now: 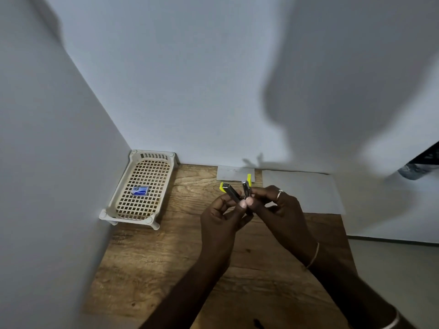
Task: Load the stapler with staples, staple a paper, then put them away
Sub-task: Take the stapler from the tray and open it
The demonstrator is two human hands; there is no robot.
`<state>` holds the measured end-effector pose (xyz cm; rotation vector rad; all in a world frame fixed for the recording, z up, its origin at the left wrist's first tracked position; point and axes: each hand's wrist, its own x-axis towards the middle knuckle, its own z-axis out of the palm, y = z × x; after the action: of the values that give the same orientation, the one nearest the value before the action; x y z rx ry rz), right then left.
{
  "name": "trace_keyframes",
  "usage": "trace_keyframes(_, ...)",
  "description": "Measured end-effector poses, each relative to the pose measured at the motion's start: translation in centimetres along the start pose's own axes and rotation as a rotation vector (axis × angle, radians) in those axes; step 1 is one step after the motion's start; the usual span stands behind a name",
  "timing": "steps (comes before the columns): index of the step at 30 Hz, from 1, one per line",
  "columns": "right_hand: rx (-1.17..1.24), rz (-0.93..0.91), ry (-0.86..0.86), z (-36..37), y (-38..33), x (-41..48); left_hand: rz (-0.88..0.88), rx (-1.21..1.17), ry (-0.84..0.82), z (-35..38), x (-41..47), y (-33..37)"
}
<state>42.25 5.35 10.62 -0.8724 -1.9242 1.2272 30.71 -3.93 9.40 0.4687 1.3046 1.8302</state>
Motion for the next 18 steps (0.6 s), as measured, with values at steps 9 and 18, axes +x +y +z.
trace_keyframes(9,0.206,0.075,-0.037,-1.0,0.4,0.4,0.039,-0.101,0.047,1.2,-0.8,0.0)
trace_keyframes(18,0.414,0.150,0.011,-1.1,0.7,0.4,-0.094,-0.148,-0.017,0.7,-0.2,0.9)
